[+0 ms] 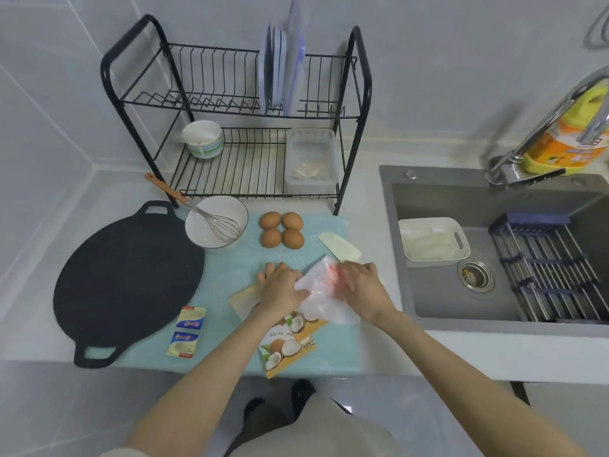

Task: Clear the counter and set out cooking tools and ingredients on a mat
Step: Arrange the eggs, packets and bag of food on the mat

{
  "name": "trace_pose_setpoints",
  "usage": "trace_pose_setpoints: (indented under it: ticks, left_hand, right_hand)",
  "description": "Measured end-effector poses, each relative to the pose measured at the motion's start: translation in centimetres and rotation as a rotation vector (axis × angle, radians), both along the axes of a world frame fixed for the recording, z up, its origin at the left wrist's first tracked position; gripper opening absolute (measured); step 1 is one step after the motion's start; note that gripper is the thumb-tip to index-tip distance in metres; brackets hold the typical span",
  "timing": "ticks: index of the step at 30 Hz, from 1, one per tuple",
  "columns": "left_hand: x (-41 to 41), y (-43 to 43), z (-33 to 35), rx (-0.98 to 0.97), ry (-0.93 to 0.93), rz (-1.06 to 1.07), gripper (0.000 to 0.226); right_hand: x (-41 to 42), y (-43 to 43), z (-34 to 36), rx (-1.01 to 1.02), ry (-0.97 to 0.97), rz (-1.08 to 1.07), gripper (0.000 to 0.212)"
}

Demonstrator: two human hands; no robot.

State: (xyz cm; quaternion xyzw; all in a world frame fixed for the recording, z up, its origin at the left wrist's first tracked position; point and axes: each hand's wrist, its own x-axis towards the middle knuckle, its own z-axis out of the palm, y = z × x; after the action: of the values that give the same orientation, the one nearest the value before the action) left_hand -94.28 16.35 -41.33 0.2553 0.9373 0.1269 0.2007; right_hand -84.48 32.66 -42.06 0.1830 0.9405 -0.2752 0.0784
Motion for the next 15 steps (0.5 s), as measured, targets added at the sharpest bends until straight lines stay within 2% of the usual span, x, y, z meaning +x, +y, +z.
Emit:
trace_pose_setpoints:
  ticks: [5,7,9,10,12,15]
  left_hand:
    - [0.4,-0.7,-0.2,0.048,-0.029,0.004,0.030]
    - [0.4,-1.3,-0.1,0.088,-0.041,0.011,0.032]
    - [0.3,-1.8,0.1,0.120,-0.050,0.026,0.032]
    - [0.3,-2.0,0.2,0.136,-0.057,0.033,0.030]
    - [0.3,-2.2,0.5,0.175,-0.070,0.043,0.022]
    - [0.4,-2.0,1.2,0.256,-0.170,0.002,0.033]
  right_hand:
    - [-1.0,-0.4,0.6,-0.197,-0.032,-0.165,0.053]
    - [-1.3,-0.5,0.8,-0.225,-0.035,-0.221,0.043]
    - [-1.3,-0.7,1.3,-0.238,-0.013,-0.243,0.014]
    - [-1.1,-0.8,1.8,-0.253,-0.007,-0.245,0.008]
    - [-1.0,-0.7,2.2,-0.319,0.005,-0.259,0.019]
    - [-0.3,-0.7,3.3,-0.287,-0.003,-0.260,0.020]
